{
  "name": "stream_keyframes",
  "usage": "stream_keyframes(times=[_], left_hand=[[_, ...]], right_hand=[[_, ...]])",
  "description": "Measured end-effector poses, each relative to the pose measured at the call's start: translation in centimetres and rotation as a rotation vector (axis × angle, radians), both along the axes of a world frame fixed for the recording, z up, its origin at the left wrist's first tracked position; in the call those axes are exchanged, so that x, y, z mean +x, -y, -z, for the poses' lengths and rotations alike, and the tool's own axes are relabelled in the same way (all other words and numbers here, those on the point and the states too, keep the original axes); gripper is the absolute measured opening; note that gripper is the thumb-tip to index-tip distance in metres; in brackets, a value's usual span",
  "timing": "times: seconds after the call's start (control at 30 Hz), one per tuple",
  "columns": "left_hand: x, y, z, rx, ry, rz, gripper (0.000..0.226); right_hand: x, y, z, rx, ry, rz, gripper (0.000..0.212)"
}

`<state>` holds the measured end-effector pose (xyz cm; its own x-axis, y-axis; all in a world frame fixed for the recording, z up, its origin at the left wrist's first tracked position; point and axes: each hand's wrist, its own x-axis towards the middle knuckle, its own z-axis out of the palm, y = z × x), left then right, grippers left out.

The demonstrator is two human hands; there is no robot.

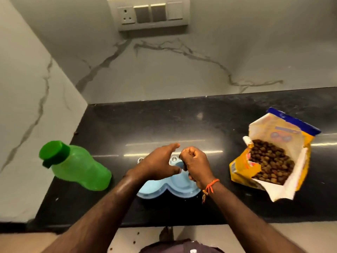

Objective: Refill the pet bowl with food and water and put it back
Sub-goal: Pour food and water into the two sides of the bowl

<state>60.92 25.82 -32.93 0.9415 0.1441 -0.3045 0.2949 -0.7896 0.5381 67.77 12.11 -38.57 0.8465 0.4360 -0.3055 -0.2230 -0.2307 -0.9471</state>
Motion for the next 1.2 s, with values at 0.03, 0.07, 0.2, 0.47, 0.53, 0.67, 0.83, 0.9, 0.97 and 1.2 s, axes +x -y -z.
stream_keyframes(times=[0.03, 0.07, 0.2, 0.47, 0.53, 0.67, 0.83, 0.9, 0.97, 1.2], left_hand=[[-0.9, -0.2, 0.4, 0.002, -0.019, -0.022, 0.086], [-1.5, -0.2, 0.9, 0.004, -0.032, -0.037, 0.085], [-3.6, 0.6, 2.5, -0.027, -0.037, -0.072, 0.074], [-4.3, 2.5, 3.6, -0.077, 0.072, -0.168, 0.035], [-4.2, 2.6, 3.6, -0.069, 0.077, -0.166, 0.033], [-4.0, 2.5, 3.6, -0.071, 0.065, -0.153, 0.035], [-3.5, 2.4, 3.9, -0.06, 0.067, -0.162, 0.037], [-3.0, 2.3, 4.0, -0.043, 0.069, -0.172, 0.049], [-2.3, 2.4, 3.9, -0.036, 0.069, -0.165, 0.06], [1.7, 4.4, 2.2, -0.05, 0.157, -0.031, 0.061]], right_hand=[[-0.5, -0.3, 0.8, -0.003, 0.069, -0.006, 0.012], [-0.8, -0.4, 1.4, -0.001, 0.147, -0.006, 0.011], [-2.3, -0.4, 3.3, -0.039, 0.43, -0.065, 0.009], [-3.4, 0.6, 4.0, -0.021, 0.572, -0.128, 0.005], [-3.5, 0.9, 3.7, -0.024, 0.571, -0.112, 0.009], [-4.0, 1.1, 3.4, -0.03, 0.503, -0.094, 0.018], [-4.4, 1.2, 1.8, 0.032, 0.377, -0.011, 0.024], [-3.5, 1.3, 0.1, 0.057, 0.39, 0.098, 0.022], [-1.6, 2.1, -2.3, 0.074, 0.48, 0.221, 0.019], [8.8, 10.1, -6.5, -0.338, 0.841, 0.533, 0.015]])
